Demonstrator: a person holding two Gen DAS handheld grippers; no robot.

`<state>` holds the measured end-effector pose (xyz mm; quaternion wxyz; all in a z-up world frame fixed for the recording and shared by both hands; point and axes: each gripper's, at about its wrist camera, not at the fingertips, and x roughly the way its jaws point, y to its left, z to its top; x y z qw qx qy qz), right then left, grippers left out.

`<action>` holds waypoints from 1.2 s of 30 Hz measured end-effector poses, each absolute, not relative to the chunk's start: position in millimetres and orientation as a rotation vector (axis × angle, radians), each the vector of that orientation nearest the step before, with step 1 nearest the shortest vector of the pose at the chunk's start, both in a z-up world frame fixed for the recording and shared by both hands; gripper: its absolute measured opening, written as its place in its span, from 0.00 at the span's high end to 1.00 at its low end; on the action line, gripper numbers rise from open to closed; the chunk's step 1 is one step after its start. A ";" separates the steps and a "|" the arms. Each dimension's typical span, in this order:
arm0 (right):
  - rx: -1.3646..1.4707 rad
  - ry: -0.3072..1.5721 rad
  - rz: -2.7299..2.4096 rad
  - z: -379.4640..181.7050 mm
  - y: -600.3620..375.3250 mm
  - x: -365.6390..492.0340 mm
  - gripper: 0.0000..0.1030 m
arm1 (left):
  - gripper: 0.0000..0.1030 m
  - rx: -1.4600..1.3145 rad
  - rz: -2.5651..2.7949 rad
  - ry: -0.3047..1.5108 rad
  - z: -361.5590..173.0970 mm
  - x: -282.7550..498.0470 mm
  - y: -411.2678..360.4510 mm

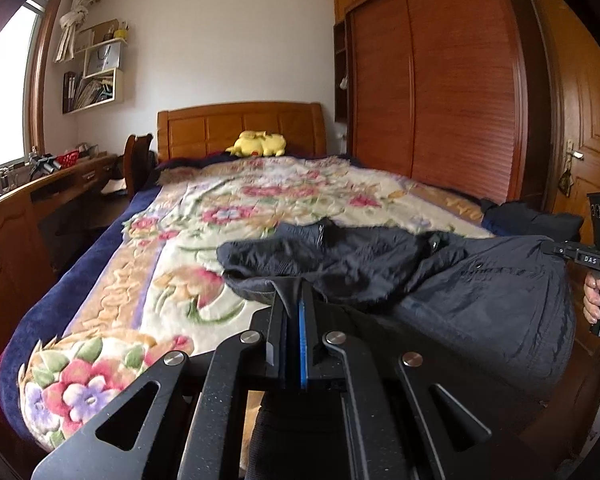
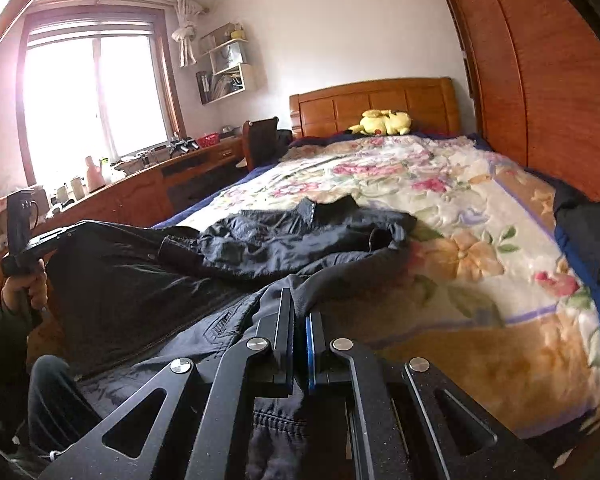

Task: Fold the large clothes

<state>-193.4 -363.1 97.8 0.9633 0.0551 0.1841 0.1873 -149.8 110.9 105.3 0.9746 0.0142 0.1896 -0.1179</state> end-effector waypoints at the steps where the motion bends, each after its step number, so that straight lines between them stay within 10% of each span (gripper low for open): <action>1: 0.111 0.364 0.380 102.8 -363.7 -194.6 0.96 | 0.95 0.025 -0.243 0.373 107.9 -147.5 111.8; 36: -0.059 0.537 0.093 114.9 -325.8 217.5 0.96 | 0.96 0.047 -0.094 0.492 69.0 217.9 127.0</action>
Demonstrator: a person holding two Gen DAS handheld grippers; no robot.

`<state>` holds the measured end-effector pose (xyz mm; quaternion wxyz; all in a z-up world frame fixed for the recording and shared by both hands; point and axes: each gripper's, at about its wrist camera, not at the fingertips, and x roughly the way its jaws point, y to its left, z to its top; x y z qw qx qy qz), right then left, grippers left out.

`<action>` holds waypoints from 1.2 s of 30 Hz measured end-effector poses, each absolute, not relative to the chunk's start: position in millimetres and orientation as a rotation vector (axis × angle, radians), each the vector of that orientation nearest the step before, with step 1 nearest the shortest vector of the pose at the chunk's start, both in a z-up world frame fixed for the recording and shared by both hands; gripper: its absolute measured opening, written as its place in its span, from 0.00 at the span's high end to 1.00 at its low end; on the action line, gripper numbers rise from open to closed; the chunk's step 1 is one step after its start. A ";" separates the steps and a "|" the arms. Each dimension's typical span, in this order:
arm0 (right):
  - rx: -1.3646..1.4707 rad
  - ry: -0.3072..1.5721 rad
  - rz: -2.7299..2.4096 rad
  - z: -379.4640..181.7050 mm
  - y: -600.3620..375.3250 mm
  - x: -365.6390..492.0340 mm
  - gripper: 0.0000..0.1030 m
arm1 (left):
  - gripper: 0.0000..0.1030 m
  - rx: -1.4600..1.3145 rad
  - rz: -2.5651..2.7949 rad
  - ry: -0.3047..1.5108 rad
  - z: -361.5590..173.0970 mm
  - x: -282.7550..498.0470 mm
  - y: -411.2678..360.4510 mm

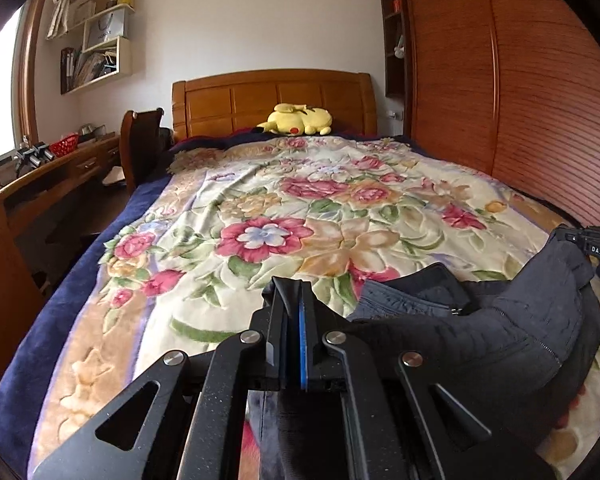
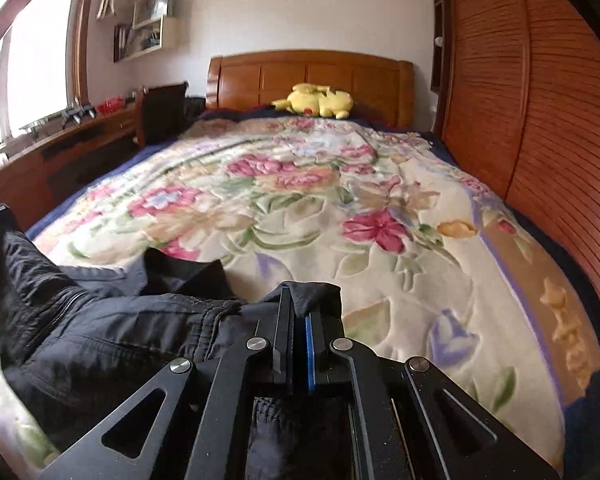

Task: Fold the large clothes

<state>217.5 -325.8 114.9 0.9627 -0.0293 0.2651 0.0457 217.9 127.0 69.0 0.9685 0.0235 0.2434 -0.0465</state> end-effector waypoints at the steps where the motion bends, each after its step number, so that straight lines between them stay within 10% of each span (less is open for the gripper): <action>1: -0.069 0.544 0.093 113.8 -322.5 224.9 0.96 | 0.96 0.052 -0.092 0.498 64.3 224.0 126.1; 19: -0.064 0.650 0.004 98.4 -309.9 263.7 0.89 | 0.95 0.115 -0.043 0.540 45.4 253.4 116.2; 21: -0.054 0.652 0.006 99.2 -309.2 260.5 0.77 | 0.86 0.128 -0.037 0.544 44.7 250.3 113.5; 24: -0.039 0.621 0.002 100.4 -311.4 247.3 0.33 | 0.63 0.123 -0.059 0.560 43.1 239.4 112.0; 29: -0.053 0.602 -0.001 98.3 -318.8 214.9 0.27 | 0.23 0.118 -0.093 0.526 43.0 201.9 109.2; 36: -0.042 0.576 -0.012 86.7 -336.8 159.6 0.27 | 0.21 0.080 -0.114 0.513 32.1 160.0 107.1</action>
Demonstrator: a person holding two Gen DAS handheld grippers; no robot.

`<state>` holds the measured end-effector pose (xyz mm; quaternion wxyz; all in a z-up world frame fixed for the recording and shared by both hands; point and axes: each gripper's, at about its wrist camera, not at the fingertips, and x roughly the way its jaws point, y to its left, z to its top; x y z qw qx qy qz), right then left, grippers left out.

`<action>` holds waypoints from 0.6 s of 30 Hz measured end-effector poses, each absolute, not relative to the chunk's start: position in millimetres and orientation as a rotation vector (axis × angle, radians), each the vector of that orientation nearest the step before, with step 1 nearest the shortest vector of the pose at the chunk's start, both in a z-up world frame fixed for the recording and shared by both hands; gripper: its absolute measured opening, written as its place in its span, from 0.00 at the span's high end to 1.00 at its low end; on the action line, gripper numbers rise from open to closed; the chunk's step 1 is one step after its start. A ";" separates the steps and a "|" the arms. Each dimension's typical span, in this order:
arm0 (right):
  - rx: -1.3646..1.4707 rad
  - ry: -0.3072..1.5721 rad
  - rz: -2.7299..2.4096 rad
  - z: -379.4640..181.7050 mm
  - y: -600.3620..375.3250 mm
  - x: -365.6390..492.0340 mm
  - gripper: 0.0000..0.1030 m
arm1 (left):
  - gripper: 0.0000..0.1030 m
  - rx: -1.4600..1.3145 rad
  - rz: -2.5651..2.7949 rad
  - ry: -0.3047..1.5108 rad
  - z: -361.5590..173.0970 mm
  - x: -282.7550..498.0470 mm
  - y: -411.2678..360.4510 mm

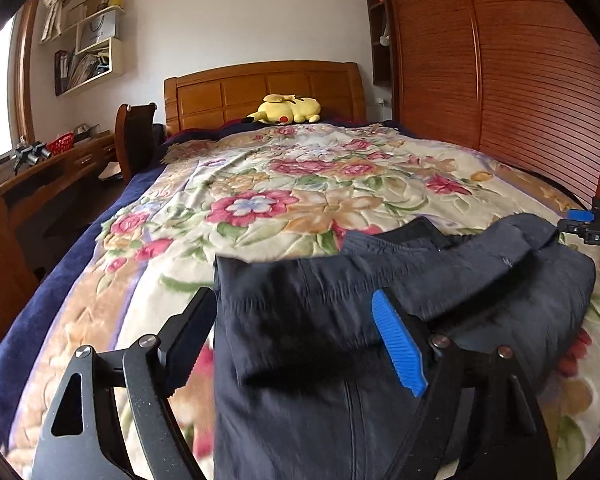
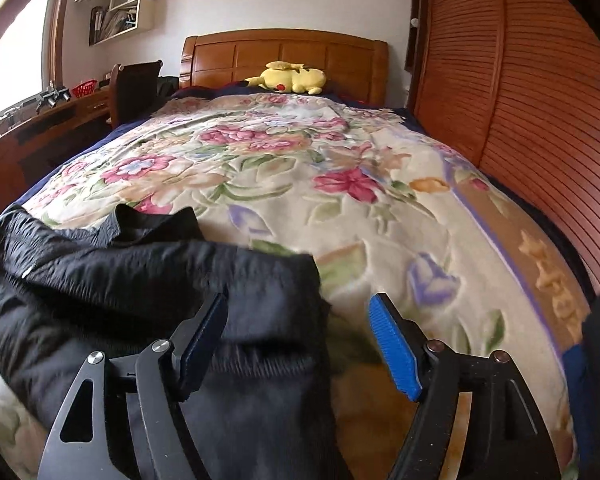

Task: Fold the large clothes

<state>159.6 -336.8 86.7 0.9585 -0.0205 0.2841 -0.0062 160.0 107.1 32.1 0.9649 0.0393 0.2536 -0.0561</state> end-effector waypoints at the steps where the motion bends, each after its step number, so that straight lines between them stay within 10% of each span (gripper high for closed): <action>1: -0.044 0.581 -0.013 84.5 -338.7 152.5 0.27 | 0.21 0.087 -0.122 0.527 29.4 157.1 106.2; 18: 0.014 0.663 0.039 74.7 -340.6 109.7 0.20 | 0.21 -0.022 -0.089 0.674 -19.4 118.4 145.8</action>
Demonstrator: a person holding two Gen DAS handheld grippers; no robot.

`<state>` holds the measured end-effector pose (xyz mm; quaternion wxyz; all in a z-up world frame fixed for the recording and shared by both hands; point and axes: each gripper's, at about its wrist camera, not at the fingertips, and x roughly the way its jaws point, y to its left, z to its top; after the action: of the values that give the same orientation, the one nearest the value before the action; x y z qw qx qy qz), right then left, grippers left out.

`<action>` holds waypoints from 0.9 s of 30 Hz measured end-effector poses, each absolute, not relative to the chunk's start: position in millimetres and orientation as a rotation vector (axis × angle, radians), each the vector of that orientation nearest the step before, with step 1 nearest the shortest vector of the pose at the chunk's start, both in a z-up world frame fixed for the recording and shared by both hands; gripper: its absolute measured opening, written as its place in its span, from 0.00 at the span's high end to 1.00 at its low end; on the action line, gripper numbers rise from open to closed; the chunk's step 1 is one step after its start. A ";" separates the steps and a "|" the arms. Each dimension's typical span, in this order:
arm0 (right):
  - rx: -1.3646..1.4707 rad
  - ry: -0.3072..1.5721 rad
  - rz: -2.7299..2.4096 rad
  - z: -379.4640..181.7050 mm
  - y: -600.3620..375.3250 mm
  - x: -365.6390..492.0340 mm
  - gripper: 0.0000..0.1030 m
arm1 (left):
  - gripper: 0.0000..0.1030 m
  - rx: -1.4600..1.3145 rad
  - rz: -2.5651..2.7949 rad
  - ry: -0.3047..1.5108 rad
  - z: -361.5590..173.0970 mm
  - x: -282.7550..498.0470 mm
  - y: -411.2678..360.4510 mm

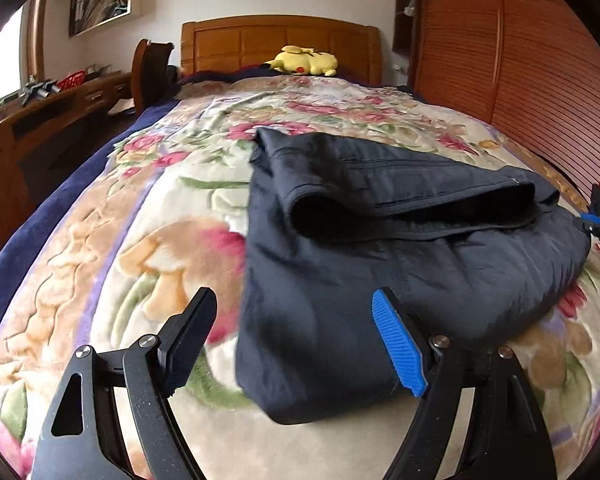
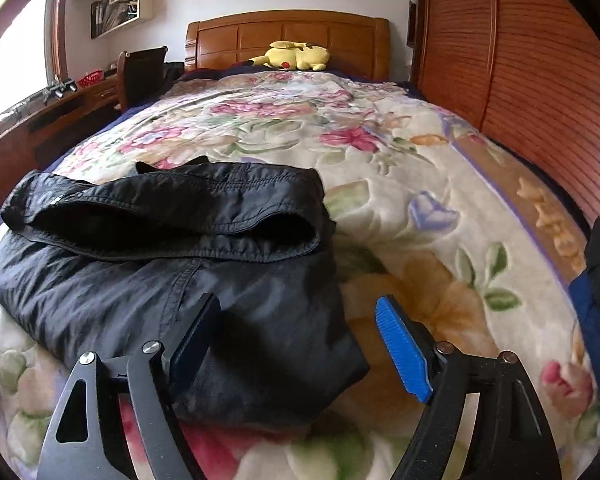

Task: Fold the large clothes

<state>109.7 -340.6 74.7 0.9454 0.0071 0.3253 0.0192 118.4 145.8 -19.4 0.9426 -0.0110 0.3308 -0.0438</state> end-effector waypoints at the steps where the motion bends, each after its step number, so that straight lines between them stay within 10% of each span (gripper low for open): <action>1: 0.014 0.663 0.041 75.5 -337.8 107.6 0.20 | 0.21 -0.029 -0.091 0.672 -18.8 117.2 147.2; 14: 0.049 0.737 0.010 59.6 -328.7 106.8 0.12 | 0.22 -0.017 -0.166 0.753 -31.8 101.9 152.8; 20: 0.103 0.758 0.030 46.8 -327.9 119.7 0.11 | 0.47 -0.055 -0.200 0.791 -39.4 108.0 156.0; 27: 0.154 0.791 0.063 39.8 -331.4 126.1 0.13 | 0.54 -0.068 -0.217 0.848 -50.0 115.1 154.4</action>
<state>126.1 -331.4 39.8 0.9195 0.0747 0.3848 0.0307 115.1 154.4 -50.0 0.9052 -0.0328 0.4104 -0.1050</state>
